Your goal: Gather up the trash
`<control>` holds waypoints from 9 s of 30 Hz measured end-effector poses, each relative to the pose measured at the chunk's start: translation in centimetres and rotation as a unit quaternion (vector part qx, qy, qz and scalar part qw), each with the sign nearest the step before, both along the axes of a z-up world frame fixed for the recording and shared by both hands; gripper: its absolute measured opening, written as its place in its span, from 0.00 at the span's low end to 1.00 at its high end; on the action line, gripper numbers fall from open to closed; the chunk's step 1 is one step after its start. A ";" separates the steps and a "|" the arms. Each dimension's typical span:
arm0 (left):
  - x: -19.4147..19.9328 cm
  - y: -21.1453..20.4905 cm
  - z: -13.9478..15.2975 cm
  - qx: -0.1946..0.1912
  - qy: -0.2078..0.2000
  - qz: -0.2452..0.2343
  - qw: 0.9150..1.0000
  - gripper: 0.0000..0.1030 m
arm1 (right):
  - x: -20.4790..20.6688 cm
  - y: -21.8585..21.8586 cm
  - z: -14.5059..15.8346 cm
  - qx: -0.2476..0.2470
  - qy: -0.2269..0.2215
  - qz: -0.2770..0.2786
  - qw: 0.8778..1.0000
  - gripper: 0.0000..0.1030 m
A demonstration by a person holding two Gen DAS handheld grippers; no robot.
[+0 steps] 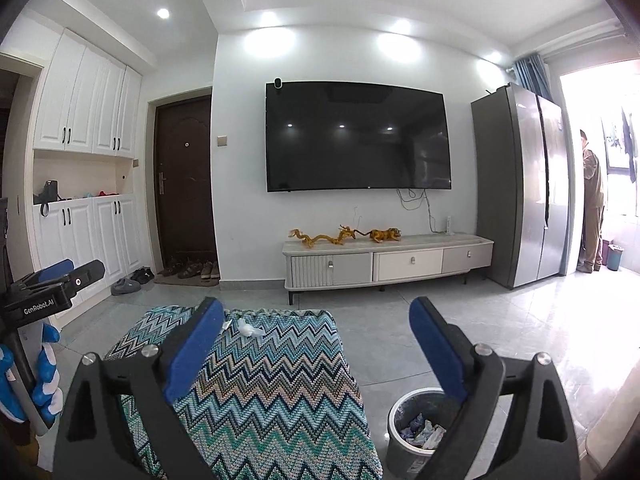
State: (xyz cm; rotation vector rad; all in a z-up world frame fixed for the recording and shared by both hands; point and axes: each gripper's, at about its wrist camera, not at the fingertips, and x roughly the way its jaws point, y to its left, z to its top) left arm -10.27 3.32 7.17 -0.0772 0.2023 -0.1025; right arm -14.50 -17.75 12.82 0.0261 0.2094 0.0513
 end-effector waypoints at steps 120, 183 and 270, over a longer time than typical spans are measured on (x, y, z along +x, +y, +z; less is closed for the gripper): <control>36.1 6.0 -19.0 0.139 0.303 -0.189 0.924 0.03 | 43.9 15.8 -23.8 -0.006 0.360 0.295 0.885 0.28; 18.2 -27.4 -7.5 0.280 0.150 -0.233 0.919 0.03 | 16.3 -20.5 -16.9 0.113 0.202 -0.014 0.973 0.28; 11.8 -2.1 -5.2 0.052 0.051 0.102 0.992 1.00 | 11.6 1.9 -5.8 -0.049 0.063 -0.101 0.992 0.94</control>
